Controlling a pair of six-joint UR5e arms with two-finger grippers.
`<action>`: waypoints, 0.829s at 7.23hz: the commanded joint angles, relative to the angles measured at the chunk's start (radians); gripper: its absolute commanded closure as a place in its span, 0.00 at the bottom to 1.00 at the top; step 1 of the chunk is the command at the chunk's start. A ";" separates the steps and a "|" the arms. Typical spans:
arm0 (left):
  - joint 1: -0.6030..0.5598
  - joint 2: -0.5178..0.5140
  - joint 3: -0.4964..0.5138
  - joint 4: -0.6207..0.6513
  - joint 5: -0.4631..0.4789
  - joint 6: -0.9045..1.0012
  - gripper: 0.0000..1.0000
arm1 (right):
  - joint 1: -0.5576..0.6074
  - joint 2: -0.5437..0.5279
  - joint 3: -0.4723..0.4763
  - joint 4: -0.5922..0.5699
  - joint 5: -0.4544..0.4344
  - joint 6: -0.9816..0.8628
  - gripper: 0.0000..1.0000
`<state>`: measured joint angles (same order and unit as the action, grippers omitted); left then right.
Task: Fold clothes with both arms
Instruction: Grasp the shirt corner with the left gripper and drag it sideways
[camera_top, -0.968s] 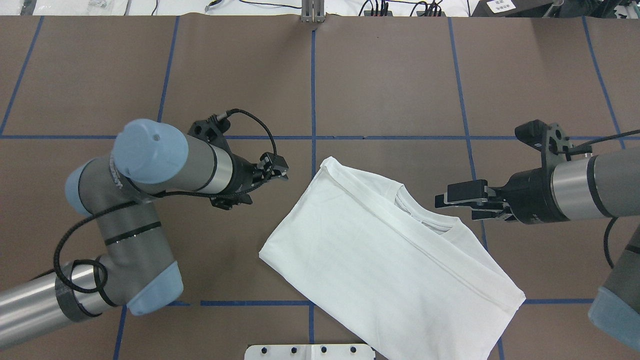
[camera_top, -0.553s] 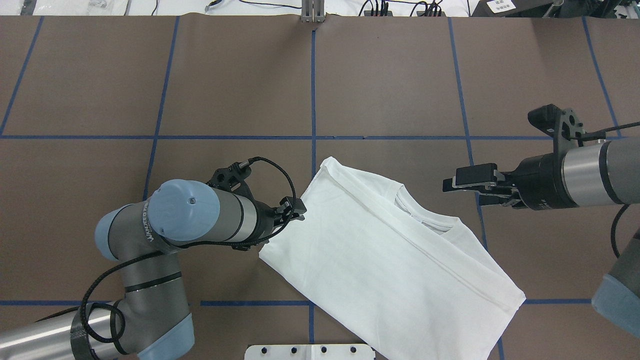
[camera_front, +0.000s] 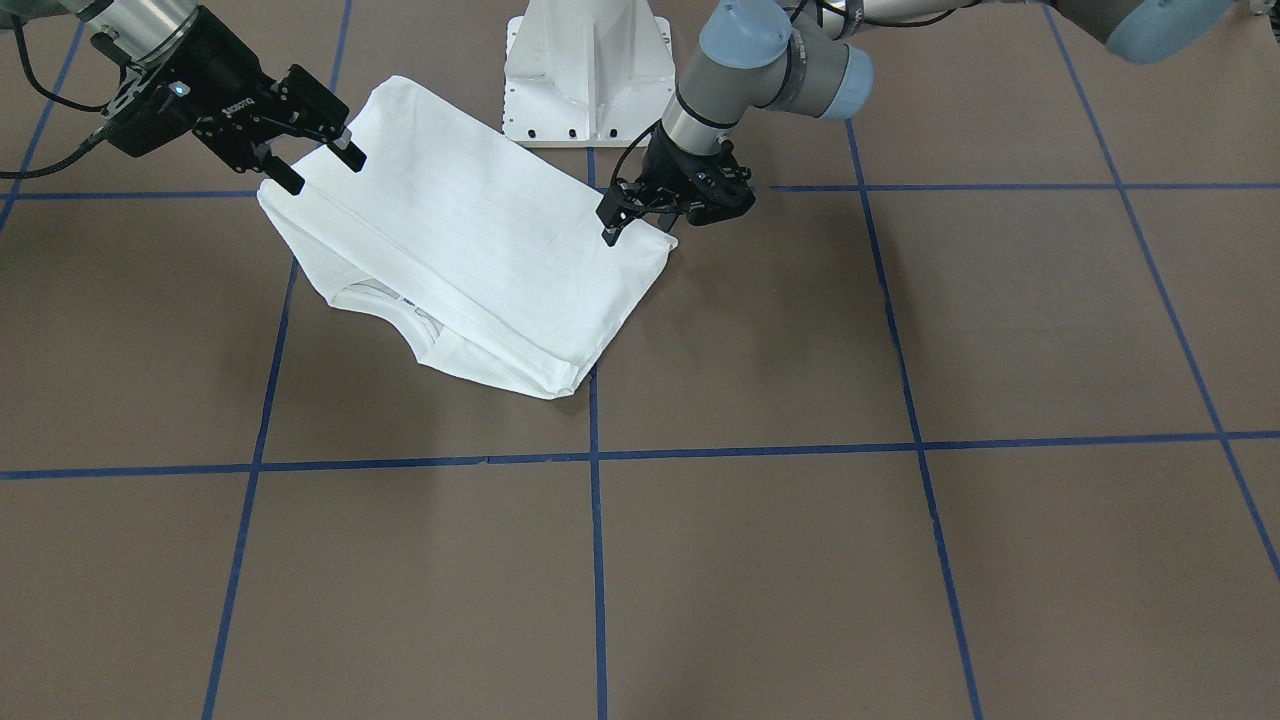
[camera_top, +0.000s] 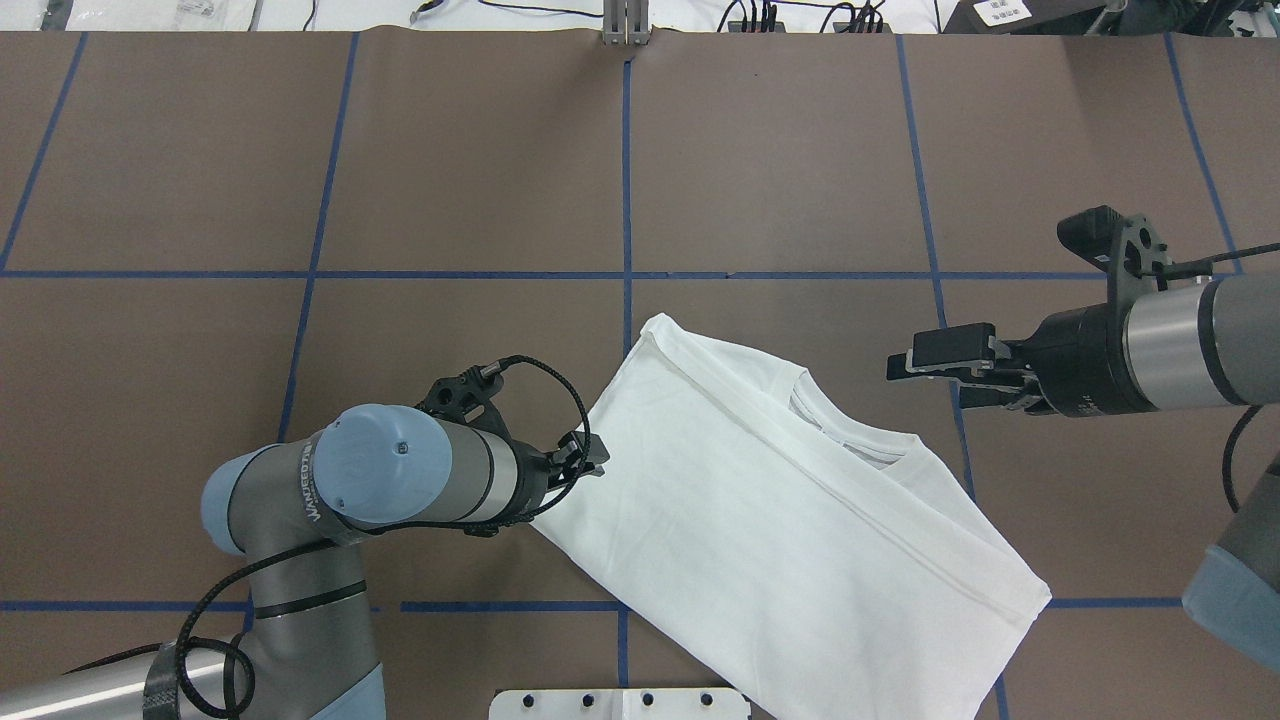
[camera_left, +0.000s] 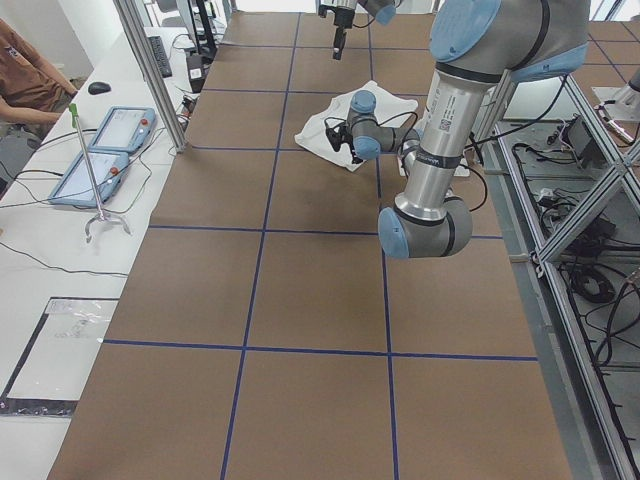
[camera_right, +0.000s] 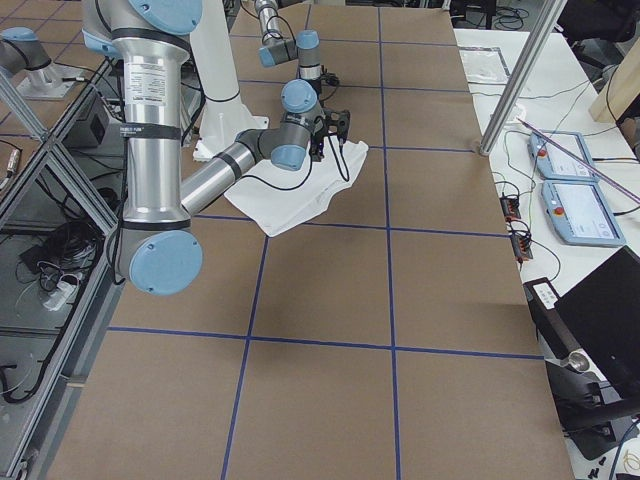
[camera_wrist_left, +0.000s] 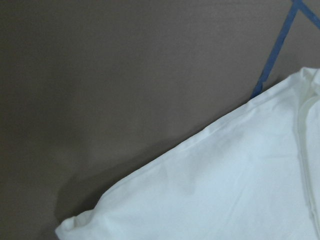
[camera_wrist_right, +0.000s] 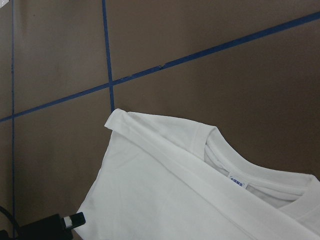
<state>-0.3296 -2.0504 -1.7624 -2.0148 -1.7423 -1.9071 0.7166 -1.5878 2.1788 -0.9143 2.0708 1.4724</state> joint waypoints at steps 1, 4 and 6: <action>0.000 0.010 0.009 0.001 0.026 -0.001 0.01 | 0.003 0.000 -0.002 0.000 -0.001 0.000 0.00; 0.006 0.015 0.014 -0.001 0.027 -0.001 0.01 | 0.004 0.000 -0.005 -0.002 0.000 0.000 0.00; 0.020 0.015 0.024 -0.001 0.027 -0.004 0.01 | 0.006 0.000 -0.005 -0.002 0.000 0.000 0.00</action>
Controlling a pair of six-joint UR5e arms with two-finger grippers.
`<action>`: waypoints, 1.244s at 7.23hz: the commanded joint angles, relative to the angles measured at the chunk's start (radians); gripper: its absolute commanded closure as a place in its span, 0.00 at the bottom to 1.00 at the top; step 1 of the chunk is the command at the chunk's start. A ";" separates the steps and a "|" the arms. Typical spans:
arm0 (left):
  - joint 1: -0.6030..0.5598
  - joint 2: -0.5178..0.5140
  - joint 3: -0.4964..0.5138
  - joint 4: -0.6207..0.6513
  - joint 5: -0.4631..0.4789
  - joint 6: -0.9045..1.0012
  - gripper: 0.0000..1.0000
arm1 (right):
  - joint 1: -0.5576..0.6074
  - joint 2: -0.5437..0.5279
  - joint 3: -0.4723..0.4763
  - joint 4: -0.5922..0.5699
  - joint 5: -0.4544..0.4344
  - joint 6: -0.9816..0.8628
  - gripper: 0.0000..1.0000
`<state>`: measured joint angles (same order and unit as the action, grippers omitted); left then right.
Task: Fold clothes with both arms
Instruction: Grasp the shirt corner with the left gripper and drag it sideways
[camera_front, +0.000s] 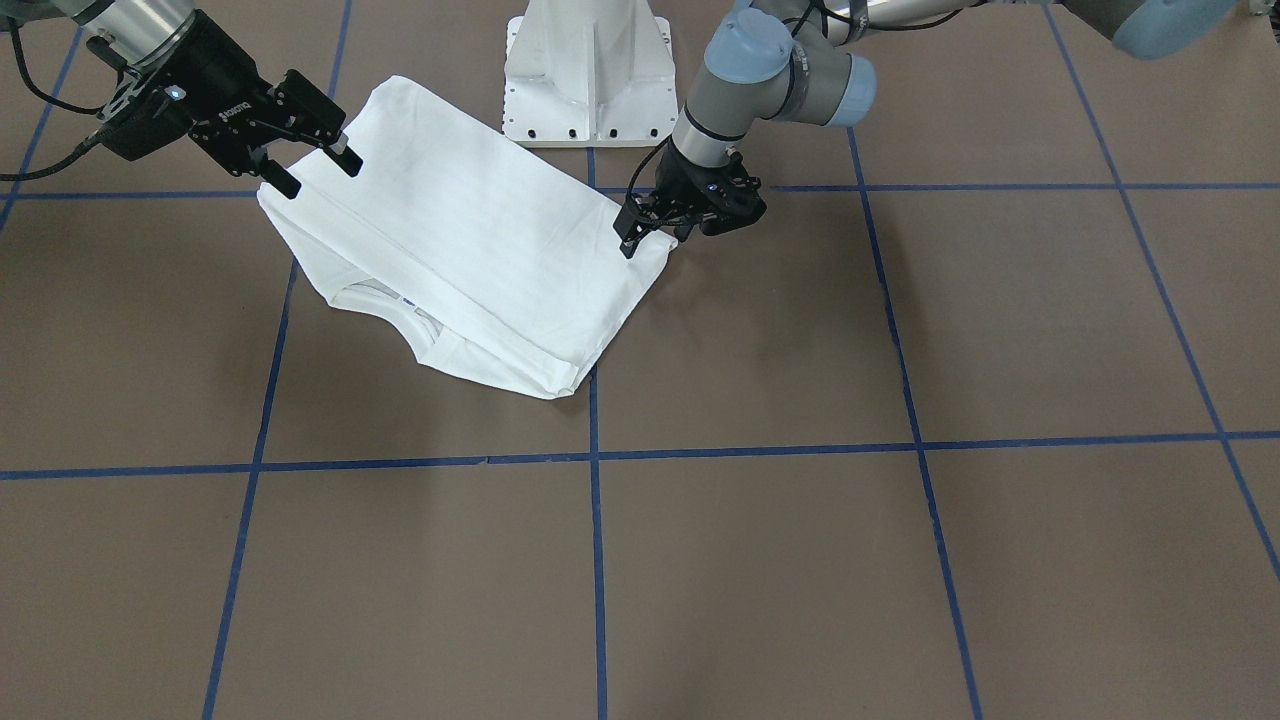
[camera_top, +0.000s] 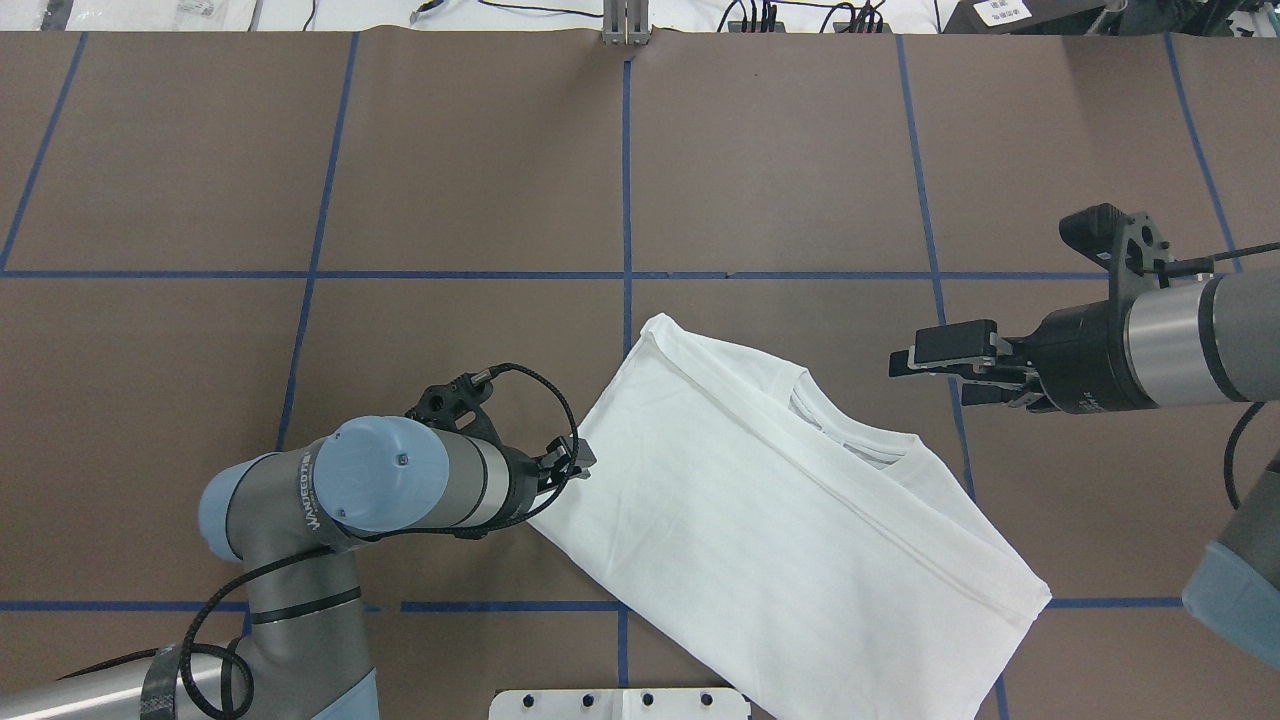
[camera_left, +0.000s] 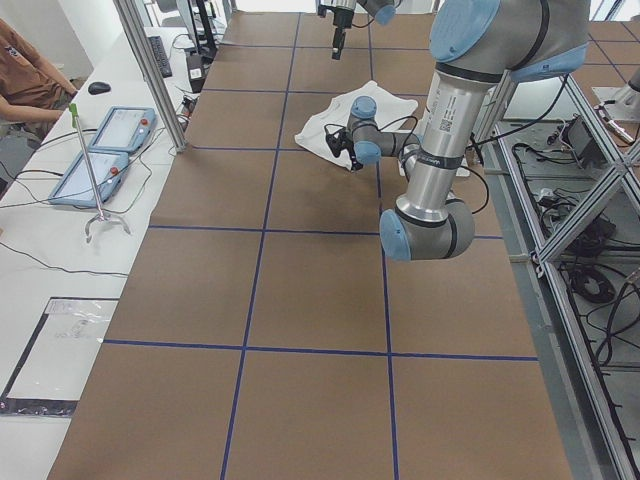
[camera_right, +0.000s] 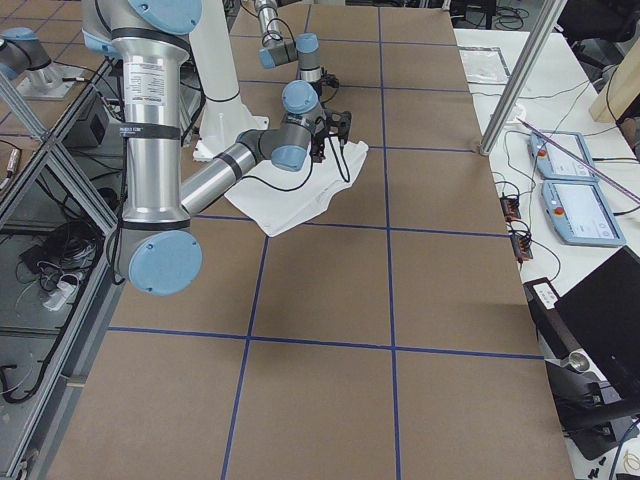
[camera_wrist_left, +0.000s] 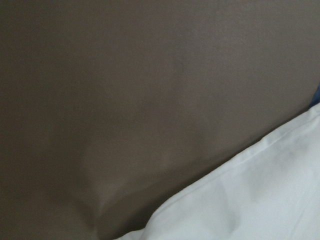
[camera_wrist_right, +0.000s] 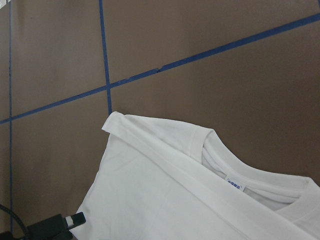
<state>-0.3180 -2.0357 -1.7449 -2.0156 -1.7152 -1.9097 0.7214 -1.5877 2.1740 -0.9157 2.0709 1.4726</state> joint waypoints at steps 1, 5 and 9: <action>0.016 -0.001 0.024 -0.003 0.000 -0.023 0.01 | 0.003 0.000 -0.008 0.000 -0.001 0.000 0.00; 0.014 -0.006 0.005 -0.002 -0.006 -0.023 0.83 | 0.023 0.002 -0.011 0.000 -0.003 -0.002 0.00; 0.007 -0.005 -0.016 -0.002 -0.007 -0.022 1.00 | 0.030 0.000 -0.026 0.001 -0.003 -0.011 0.00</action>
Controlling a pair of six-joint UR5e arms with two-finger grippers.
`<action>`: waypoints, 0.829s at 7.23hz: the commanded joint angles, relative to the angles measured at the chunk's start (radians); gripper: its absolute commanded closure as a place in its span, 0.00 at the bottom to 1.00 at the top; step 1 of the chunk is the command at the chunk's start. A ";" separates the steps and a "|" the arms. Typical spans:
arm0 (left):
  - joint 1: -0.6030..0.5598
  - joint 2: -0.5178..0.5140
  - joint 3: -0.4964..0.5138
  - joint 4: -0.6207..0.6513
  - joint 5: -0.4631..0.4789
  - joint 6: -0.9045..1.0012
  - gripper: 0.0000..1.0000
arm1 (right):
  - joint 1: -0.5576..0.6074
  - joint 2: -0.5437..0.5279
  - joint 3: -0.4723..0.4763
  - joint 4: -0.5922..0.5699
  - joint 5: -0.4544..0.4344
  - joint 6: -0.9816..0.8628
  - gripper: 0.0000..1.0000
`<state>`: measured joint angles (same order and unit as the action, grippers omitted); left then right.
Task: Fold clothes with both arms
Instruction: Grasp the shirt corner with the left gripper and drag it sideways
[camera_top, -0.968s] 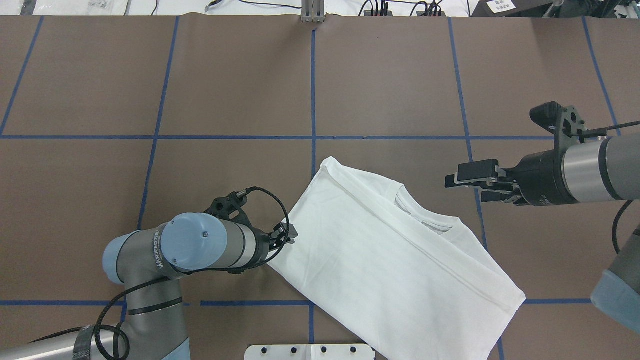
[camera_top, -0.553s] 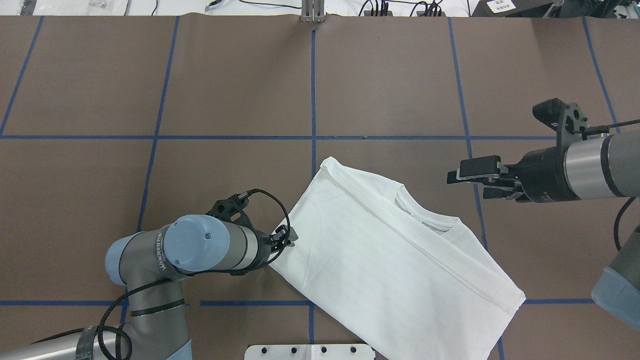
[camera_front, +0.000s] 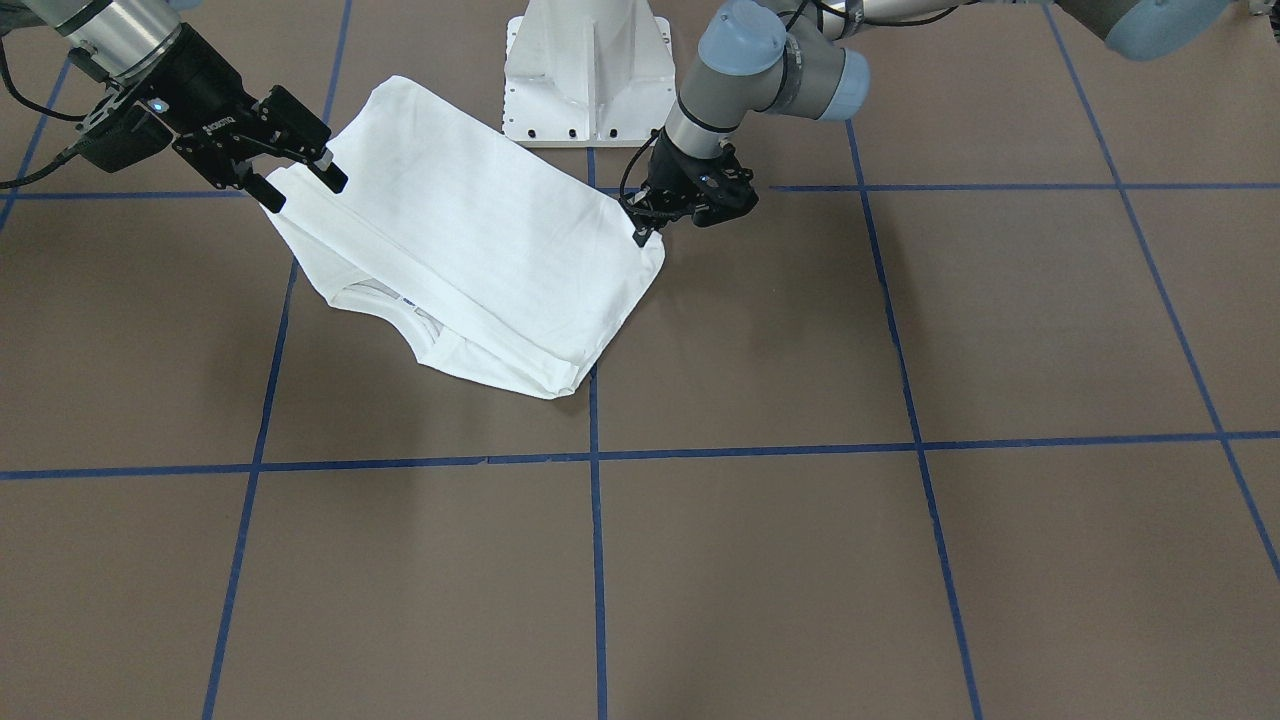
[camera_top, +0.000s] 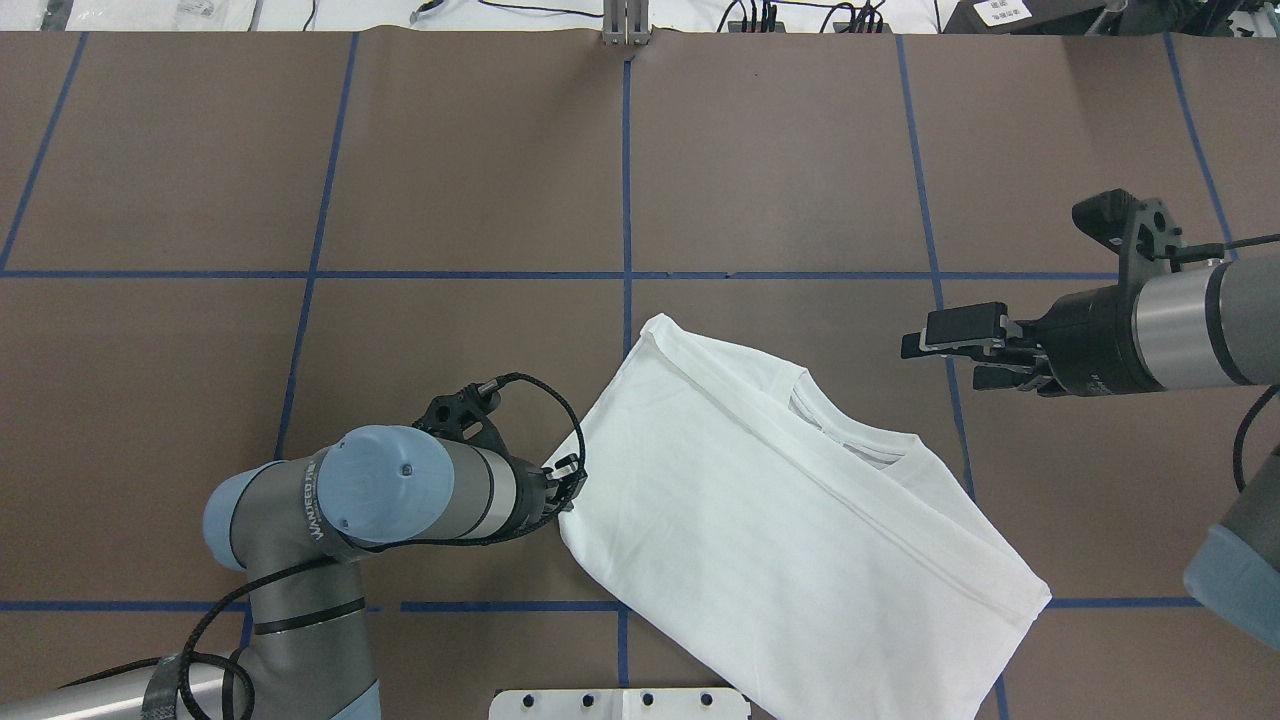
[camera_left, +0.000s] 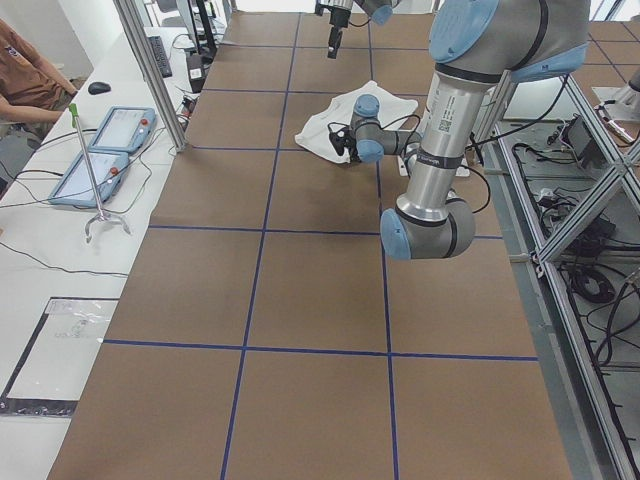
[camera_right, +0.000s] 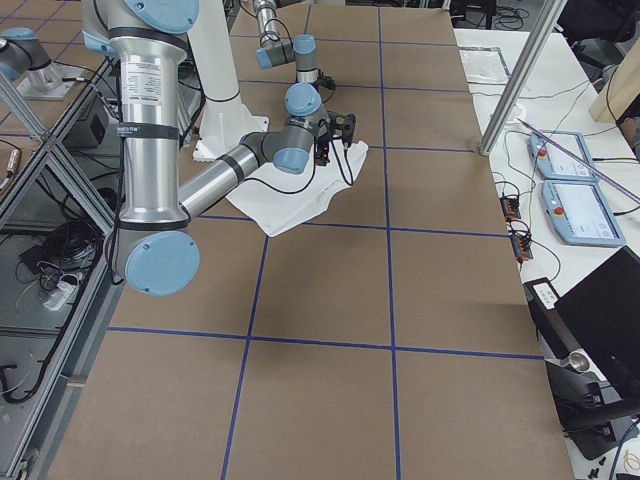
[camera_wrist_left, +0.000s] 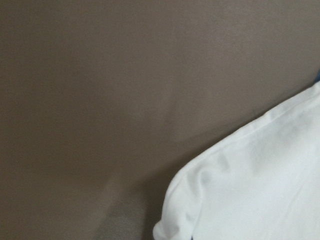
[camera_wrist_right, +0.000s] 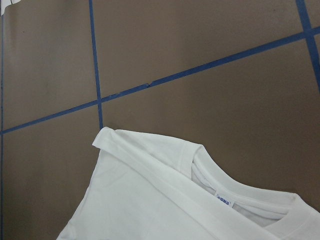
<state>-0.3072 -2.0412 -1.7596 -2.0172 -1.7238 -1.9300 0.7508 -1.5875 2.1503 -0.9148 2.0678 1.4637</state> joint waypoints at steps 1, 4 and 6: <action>-0.033 0.001 0.005 0.000 0.003 0.006 1.00 | 0.002 0.000 -0.003 0.001 -0.002 -0.002 0.00; -0.151 -0.007 0.035 0.003 0.007 0.012 1.00 | 0.015 0.018 -0.003 -0.001 0.002 -0.002 0.00; -0.231 -0.034 0.105 -0.008 0.007 0.070 1.00 | 0.016 0.009 -0.015 0.005 0.006 0.009 0.00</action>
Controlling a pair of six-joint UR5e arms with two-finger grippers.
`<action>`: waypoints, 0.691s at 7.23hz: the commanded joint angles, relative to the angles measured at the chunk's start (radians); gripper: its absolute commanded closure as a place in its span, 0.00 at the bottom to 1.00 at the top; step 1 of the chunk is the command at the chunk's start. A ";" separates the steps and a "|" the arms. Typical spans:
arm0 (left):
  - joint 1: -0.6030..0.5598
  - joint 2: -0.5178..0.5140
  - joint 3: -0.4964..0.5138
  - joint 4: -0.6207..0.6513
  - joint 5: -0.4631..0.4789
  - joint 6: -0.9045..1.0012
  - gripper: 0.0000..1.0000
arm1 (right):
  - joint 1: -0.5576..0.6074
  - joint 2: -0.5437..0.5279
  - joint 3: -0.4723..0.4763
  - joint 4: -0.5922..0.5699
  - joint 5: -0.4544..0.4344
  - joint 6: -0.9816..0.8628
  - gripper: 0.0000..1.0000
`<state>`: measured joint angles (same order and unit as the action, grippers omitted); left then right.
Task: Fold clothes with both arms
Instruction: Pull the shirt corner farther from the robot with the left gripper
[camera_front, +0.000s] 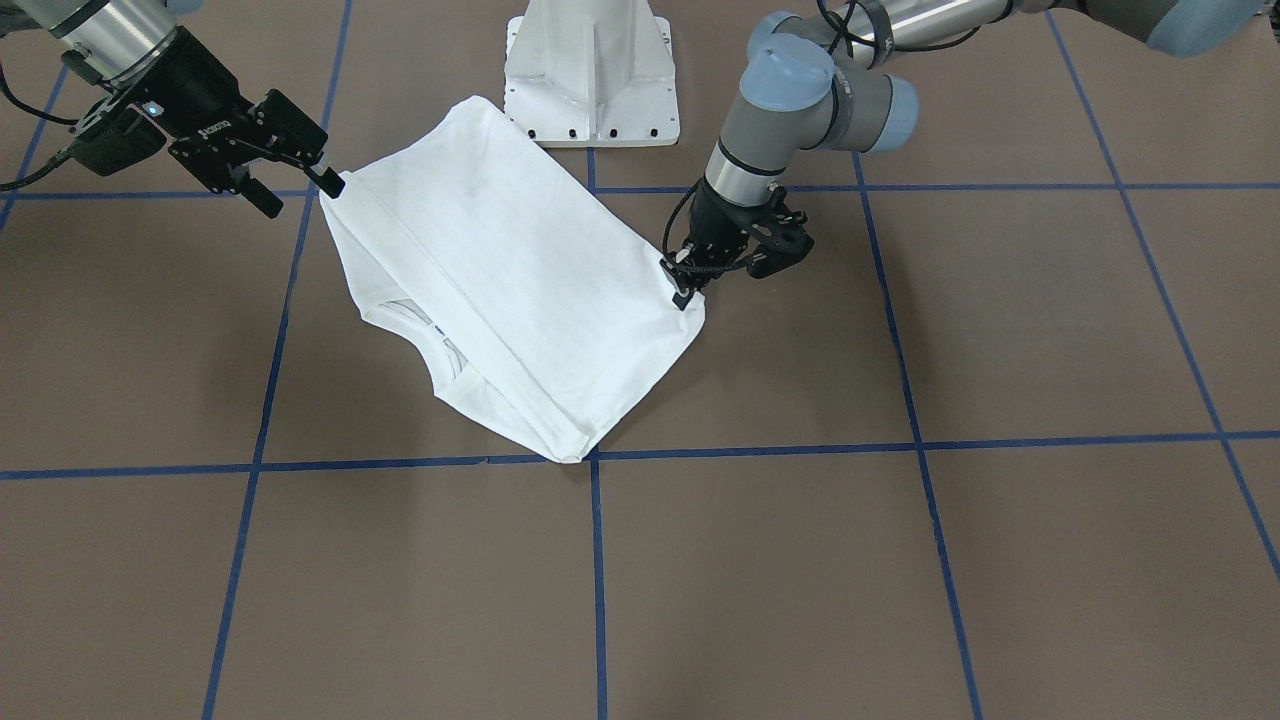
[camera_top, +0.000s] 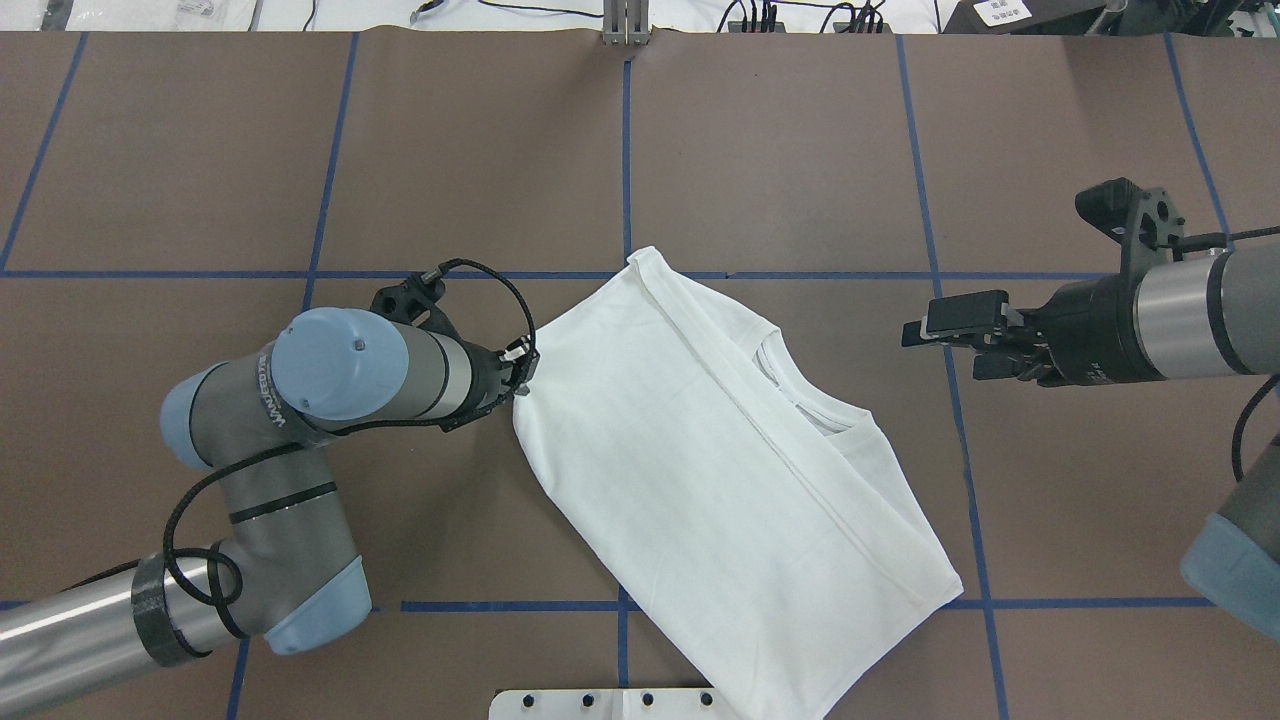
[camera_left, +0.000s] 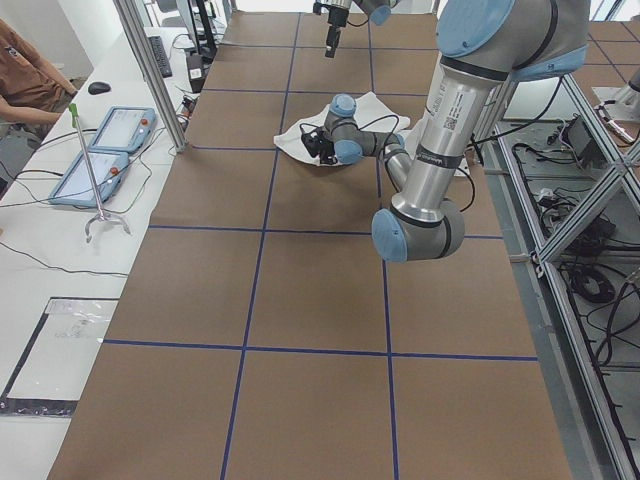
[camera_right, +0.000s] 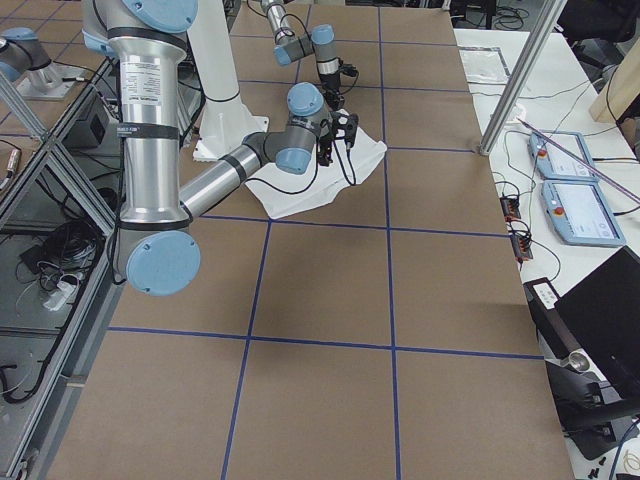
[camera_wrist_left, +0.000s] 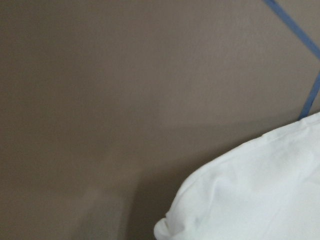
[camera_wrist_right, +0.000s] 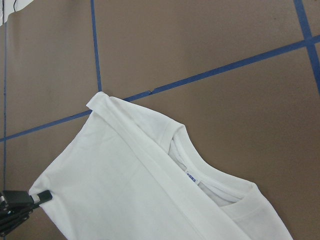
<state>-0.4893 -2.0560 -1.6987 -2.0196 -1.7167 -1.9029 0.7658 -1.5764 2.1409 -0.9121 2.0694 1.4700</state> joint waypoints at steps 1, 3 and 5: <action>-0.102 -0.070 0.113 -0.010 -0.001 0.077 1.00 | 0.000 0.012 -0.012 0.001 -0.003 0.004 0.00; -0.173 -0.160 0.264 -0.036 0.000 0.209 1.00 | 0.003 0.010 -0.016 -0.007 -0.026 0.004 0.00; -0.218 -0.299 0.584 -0.359 0.002 0.286 1.00 | 0.004 0.010 -0.019 -0.007 -0.028 0.004 0.00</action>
<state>-0.6831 -2.2629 -1.3229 -2.1794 -1.7164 -1.6733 0.7689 -1.5654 2.1243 -0.9184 2.0443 1.4741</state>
